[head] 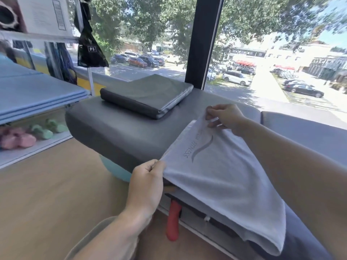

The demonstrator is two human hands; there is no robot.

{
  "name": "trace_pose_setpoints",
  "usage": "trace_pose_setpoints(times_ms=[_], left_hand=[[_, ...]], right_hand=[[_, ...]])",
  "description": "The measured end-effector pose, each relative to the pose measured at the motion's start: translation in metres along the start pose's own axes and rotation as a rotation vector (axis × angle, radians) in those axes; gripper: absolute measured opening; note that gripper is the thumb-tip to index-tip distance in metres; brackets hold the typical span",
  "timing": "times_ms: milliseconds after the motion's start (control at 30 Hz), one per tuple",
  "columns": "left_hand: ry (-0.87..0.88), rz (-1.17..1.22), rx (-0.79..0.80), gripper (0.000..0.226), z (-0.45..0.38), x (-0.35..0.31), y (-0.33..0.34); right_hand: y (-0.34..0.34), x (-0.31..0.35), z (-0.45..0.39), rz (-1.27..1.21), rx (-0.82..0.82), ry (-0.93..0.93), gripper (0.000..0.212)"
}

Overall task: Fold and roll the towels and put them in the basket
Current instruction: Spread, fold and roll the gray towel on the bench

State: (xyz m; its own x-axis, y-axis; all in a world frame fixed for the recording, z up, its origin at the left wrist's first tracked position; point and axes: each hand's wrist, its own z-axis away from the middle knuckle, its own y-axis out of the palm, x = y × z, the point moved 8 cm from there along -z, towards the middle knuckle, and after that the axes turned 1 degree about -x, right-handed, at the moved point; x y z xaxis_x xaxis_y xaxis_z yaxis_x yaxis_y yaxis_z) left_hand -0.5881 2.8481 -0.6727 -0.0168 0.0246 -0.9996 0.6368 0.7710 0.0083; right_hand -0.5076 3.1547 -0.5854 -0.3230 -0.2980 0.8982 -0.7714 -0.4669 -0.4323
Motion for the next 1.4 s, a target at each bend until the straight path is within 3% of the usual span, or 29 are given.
trace_pose_setpoints(times_ms=[167,267,400,633,1000,1167,1233,1333,1400], left_hand=[[-0.045,0.074,0.06,0.047,0.0,0.007,-0.001],[-0.065,0.161,0.007,0.039,0.002,0.006,-0.009],[-0.09,0.057,-0.049,0.031,-0.001,0.018,-0.022],[-0.189,-0.091,-0.026,0.036,0.002,0.035,-0.029],[-0.106,-0.088,0.035,0.029,0.002,0.026,-0.025],[-0.133,-0.059,0.114,0.017,0.003,0.026,-0.014],[-0.115,-0.098,0.11,0.023,0.001,0.025,-0.016],[-0.041,-0.206,0.097,0.053,-0.008,0.025,-0.023],[0.028,-0.245,0.036,0.054,-0.014,0.023,-0.03]], right_hand=[[0.021,-0.012,-0.008,0.054,0.004,0.024,0.02],[0.027,-0.018,-0.015,0.161,-0.032,0.014,0.019],[0.031,-0.016,-0.022,0.265,-0.068,-0.014,0.017],[0.038,-0.012,-0.024,0.47,-0.122,-0.094,0.016],[0.048,-0.011,-0.03,0.428,0.016,-0.013,0.018],[0.051,-0.004,-0.021,0.682,0.184,0.152,0.048],[0.048,-0.005,-0.019,0.67,0.173,0.16,0.049],[0.039,-0.009,-0.015,0.623,0.14,0.119,0.045],[0.03,-0.012,-0.012,0.596,0.111,0.092,0.042]])
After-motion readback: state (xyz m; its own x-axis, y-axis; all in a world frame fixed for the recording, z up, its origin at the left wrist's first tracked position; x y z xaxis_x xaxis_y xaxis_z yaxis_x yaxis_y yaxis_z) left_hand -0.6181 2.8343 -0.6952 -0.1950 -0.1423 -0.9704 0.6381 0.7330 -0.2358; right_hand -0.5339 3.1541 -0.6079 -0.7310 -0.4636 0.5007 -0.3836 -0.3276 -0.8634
